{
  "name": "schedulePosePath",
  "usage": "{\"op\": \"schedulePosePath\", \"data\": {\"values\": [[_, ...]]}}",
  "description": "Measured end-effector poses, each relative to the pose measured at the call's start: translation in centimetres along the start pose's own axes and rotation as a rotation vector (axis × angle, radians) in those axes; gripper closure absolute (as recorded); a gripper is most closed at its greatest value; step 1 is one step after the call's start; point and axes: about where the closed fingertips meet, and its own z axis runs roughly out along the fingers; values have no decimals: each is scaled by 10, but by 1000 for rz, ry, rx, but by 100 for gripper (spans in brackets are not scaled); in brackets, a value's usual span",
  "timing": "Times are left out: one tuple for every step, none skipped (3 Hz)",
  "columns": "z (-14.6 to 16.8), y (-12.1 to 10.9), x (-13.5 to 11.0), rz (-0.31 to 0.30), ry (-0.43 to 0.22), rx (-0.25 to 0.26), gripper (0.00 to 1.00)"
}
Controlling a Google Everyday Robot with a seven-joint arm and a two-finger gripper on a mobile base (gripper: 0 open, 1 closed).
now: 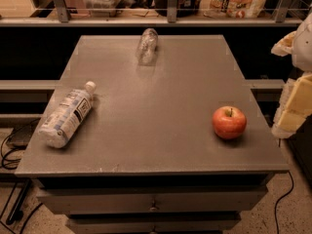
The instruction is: Move apple near water bottle
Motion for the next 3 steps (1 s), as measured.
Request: {"op": "schedulePosePath", "data": {"values": [[0, 0, 0, 0, 0, 0, 0], [13, -8, 0, 19, -71, 14, 0], [30, -11, -5, 33, -139, 25, 0]]}}
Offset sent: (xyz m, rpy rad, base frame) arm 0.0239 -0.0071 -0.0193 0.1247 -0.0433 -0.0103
